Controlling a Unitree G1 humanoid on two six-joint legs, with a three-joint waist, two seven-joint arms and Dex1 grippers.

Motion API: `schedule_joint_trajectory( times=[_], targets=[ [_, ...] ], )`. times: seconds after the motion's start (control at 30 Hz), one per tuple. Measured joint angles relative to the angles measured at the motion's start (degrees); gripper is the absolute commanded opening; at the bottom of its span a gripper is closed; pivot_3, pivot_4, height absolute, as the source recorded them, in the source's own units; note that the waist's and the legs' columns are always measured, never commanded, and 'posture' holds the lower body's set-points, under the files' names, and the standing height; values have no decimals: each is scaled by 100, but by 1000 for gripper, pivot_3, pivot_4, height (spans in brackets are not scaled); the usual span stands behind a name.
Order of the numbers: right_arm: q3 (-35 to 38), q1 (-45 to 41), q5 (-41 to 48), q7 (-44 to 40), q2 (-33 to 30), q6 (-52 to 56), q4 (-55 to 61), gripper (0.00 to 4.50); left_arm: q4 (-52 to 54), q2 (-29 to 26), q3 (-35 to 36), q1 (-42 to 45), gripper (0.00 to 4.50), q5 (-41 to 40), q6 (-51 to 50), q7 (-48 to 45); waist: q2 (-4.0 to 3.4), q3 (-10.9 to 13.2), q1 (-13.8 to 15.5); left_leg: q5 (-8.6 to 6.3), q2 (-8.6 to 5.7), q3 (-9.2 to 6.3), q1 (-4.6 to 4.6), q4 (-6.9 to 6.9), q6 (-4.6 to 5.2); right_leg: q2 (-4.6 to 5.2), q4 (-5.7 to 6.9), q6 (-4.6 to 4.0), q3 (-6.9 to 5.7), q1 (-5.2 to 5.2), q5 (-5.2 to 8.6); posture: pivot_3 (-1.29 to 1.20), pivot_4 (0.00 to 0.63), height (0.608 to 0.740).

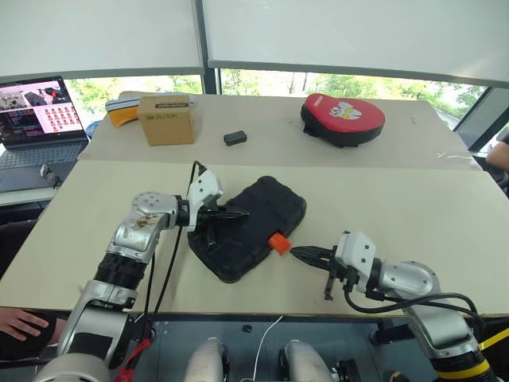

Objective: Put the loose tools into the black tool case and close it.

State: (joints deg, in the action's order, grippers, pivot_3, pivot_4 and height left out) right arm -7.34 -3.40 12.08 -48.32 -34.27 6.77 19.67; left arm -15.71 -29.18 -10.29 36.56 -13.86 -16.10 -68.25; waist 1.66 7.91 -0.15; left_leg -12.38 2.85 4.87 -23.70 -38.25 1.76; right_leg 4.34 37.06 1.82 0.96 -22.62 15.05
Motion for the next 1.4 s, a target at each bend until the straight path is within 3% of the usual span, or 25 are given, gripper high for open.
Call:
schedule_joint_trajectory(
  times=[0.63,1.1,1.4],
  targets=[
    [-493,-382,-640,91,567,-602,-1161,0,139,-21,20,-46,17,22,-166,4,-1,0,-21,0,2,-1,0,3,0,-1,1,-1,-1,-2,1,0,150,740],
    [-295,-229,-407,142,890,-801,-1143,0,141,-39,21,-57,17,32,-184,5,-2,0,-56,0,2,-4,4,5,0,-1,3,-1,-1,0,1,0,150,740],
    [-295,-213,-401,212,696,-485,-895,0,140,-16,8,-55,17,37,-182,3,-3,-1,-49,0,2,-5,7,6,0,2,1,-2,-1,2,1,0,150,740]
  ],
)
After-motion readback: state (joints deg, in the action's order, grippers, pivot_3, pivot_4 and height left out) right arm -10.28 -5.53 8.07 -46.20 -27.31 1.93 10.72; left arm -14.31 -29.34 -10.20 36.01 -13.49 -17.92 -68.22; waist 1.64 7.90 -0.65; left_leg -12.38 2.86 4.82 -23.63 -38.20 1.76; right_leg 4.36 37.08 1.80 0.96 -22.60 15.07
